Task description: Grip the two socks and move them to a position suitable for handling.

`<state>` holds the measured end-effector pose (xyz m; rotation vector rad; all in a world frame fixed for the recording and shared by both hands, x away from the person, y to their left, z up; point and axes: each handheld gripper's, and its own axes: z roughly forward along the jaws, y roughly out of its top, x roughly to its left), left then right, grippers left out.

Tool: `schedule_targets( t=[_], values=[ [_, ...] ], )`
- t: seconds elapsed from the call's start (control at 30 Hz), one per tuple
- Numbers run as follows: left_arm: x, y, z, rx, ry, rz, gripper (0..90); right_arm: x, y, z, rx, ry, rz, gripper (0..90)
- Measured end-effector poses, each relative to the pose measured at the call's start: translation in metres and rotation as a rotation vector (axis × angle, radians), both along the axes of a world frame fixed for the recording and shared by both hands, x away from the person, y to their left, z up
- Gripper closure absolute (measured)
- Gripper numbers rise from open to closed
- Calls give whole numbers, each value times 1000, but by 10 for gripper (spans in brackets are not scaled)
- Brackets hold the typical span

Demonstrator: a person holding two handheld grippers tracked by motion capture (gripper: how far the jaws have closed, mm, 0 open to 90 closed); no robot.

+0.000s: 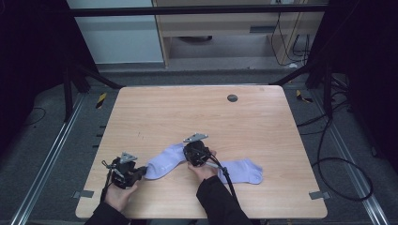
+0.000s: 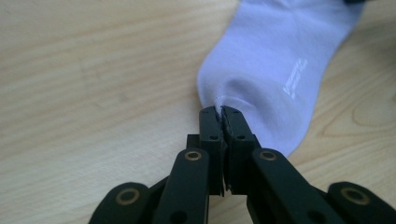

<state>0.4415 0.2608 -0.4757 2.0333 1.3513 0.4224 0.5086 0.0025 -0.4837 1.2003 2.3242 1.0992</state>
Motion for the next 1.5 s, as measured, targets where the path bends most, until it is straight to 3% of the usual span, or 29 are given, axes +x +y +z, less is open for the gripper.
schedule_targets(
  t=[0.17, 0.27, 0.4, 0.5, 0.57, 0.7, 0.97, 1.13, 1.3, 1.5],
  values=[
    [9, 5, 4, 28, -27, 25, 871, -24, -5, 8, 39, -9, 4, 874],
    [18, 6, 2, 65, -22, 27, 869, -38, -6, 3, 59, 8, 6, 873],
    [21, 6, -2, 82, -7, 18, 867, -50, -6, -5, 71, 38, 6, 871],
    [22, 7, -4, 96, -6, 10, 856, -55, -6, -12, 62, 59, 8, 863],
    [23, 7, -5, 108, -14, 19, 800, -56, -6, -16, 49, 62, 5, 829],
    [21, 12, -1, 77, -41, 32, 714, -57, -11, -16, 57, 57, -5, 752],
    [12, 13, 12, 15, -91, 45, 621, -52, -34, 5, 114, 20, -32, 685],
    [3, -2, 22, -13, -118, -15, 595, -49, -63, 23, 134, -5, -47, 638],
    [-2, -17, 28, -33, -132, -59, 593, -50, -86, 31, 124, -17, -61, 639],
    [-2, -39, 34, -56, -125, -105, 592, -58, -136, 38, 91, -35, -107, 652]
  ],
)
